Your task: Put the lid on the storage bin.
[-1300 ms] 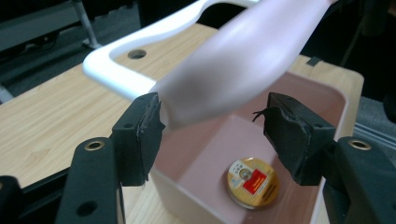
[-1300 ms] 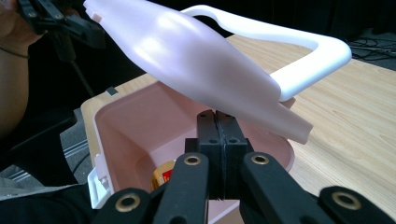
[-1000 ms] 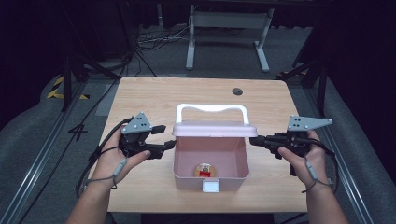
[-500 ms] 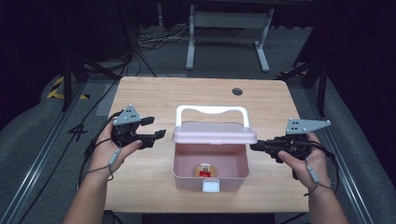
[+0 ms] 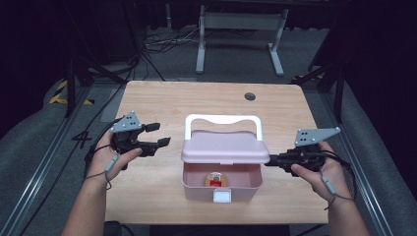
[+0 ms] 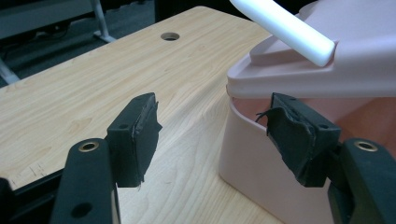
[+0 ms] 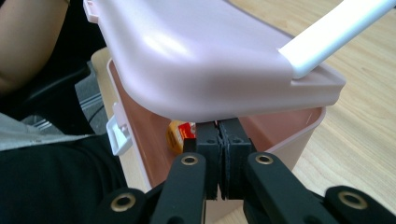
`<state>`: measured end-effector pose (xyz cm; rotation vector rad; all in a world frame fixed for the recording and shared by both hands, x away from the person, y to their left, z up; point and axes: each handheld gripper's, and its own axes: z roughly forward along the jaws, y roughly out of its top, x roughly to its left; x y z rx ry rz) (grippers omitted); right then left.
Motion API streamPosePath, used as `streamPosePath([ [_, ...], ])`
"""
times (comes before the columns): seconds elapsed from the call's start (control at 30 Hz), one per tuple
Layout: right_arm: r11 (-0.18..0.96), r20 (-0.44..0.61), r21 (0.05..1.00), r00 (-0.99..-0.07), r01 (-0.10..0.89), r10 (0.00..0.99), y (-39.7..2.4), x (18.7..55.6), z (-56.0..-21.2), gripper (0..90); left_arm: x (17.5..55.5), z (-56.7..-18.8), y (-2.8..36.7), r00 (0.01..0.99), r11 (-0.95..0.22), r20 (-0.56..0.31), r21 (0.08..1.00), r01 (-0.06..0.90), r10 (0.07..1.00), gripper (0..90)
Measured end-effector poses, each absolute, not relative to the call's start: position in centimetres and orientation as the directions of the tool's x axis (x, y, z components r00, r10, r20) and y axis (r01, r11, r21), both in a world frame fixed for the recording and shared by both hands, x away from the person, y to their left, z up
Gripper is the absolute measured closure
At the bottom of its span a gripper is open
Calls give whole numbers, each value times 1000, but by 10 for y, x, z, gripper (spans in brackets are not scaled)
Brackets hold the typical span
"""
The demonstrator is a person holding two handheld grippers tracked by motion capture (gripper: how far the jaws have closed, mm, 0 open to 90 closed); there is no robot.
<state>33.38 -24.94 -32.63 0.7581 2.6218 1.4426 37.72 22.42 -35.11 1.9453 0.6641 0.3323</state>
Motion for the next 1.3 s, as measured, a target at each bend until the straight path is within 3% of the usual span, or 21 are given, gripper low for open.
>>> streamPosePath([
  [0.37, 564, 128, 741, -900, 366, 416, -244, 331, -329, 886, 385, -363, 232, 811, -325, -69, 894, 308, 580, 343],
  [1.3, 674, 132, 656, -931, 340, 340, -239, 327, -335, 870, 388, -371, 232, 800, -359, -59, 872, 332, 598, 338],
])
